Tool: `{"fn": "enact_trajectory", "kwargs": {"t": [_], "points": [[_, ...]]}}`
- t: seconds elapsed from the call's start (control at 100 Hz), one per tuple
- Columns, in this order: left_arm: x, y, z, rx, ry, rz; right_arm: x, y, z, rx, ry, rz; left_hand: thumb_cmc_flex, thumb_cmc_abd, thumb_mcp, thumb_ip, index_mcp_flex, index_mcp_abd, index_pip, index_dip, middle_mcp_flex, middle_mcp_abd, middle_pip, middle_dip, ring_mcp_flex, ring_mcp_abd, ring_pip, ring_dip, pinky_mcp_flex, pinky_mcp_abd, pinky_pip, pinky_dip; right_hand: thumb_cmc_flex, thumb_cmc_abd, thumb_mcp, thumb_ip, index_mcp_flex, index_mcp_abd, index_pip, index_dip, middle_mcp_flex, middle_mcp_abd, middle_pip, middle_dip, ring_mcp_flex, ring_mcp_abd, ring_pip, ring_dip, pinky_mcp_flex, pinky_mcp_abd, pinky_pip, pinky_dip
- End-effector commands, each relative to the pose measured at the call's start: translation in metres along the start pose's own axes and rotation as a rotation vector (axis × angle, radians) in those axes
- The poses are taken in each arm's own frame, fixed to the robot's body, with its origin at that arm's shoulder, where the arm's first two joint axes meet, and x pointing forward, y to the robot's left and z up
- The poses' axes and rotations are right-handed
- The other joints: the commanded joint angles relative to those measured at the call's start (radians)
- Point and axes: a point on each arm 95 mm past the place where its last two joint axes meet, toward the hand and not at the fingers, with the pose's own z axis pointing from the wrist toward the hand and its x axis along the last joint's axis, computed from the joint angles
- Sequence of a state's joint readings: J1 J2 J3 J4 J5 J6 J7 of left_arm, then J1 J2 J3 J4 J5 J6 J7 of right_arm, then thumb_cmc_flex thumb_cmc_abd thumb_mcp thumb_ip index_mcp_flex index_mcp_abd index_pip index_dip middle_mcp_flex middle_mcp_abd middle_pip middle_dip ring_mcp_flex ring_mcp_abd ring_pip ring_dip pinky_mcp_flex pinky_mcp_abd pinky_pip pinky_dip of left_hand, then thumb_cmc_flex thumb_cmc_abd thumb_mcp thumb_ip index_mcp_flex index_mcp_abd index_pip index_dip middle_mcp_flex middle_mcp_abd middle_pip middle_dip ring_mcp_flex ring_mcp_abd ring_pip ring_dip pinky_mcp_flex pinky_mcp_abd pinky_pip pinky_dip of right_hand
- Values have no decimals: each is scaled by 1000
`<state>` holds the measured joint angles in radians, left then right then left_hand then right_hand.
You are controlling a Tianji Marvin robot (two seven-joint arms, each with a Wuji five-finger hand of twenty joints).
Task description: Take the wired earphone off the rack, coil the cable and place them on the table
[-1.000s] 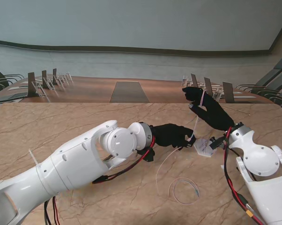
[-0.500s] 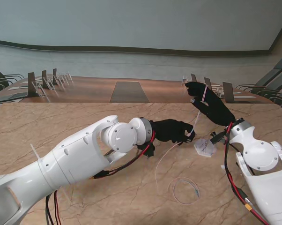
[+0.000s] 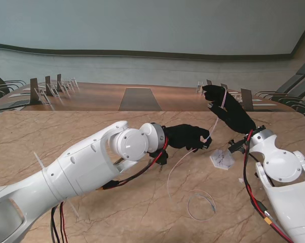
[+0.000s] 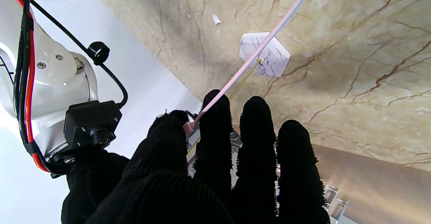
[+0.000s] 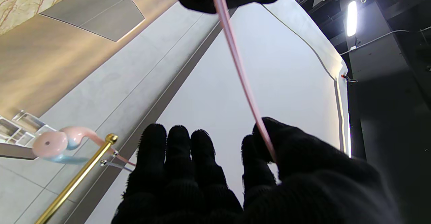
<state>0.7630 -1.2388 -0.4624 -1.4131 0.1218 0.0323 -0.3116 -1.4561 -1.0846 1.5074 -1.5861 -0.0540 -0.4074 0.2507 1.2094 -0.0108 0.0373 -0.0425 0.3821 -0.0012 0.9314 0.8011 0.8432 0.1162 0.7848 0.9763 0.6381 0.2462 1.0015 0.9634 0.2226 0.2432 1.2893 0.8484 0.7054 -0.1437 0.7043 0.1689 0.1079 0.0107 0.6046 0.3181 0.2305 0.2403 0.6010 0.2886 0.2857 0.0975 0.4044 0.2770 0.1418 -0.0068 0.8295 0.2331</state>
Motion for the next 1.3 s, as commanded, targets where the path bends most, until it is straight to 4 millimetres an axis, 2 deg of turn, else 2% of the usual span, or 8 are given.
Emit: {"fn": "enact_trajectory", "kwargs": {"t": [0.0,0.38,0.74,0.99,1.29], "points": [[1,-1,1,4,6,-1,3,0,2,-2,13,-1,82,-1,8,-3,15,-9,12,-8,38,-1,37,17,20,17,24,19,5,25,49,21,-3,5,-8,9,-27,-19,3,-10,-8,-5,-2,7,-11,-5,-4,5,-12,-27,10,-27],[-5,-9,8,9,-2,-11,-1,7,9,-35,42,-29,82,0,5,-4,17,-7,8,-15,40,2,38,17,22,19,26,18,7,26,49,26,-32,-11,9,5,-26,-32,-1,-9,-38,-28,-19,0,-50,-32,-23,-4,-56,-57,-12,-37],[-8,-15,9,31,-1,-16,14,9,6,-4,114,-72,82,-4,-2,-3,22,-5,-4,-40,45,3,41,18,25,19,28,17,9,29,47,27,-34,-17,25,0,-22,-37,20,-1,-22,-36,-18,0,-39,-38,-20,-4,-49,-60,-8,-37],[-11,-6,4,34,-26,-11,29,1,0,40,153,-92,82,-1,-10,-1,25,-9,-4,-63,40,-4,58,29,13,12,25,15,-3,24,38,24,-31,-17,31,-4,-23,-37,34,-2,-4,-39,-17,0,-22,-38,-16,-3,-37,-58,-3,-35],[-20,14,-7,27,-86,-3,47,-20,-9,123,181,-88,82,13,24,-2,-24,-15,49,10,-33,-12,7,6,-53,1,-51,-14,-56,2,-11,-10,-25,-14,30,-11,-22,-42,51,-7,22,-54,-23,0,-6,-50,-16,-2,-27,-63,2,-32]]}}
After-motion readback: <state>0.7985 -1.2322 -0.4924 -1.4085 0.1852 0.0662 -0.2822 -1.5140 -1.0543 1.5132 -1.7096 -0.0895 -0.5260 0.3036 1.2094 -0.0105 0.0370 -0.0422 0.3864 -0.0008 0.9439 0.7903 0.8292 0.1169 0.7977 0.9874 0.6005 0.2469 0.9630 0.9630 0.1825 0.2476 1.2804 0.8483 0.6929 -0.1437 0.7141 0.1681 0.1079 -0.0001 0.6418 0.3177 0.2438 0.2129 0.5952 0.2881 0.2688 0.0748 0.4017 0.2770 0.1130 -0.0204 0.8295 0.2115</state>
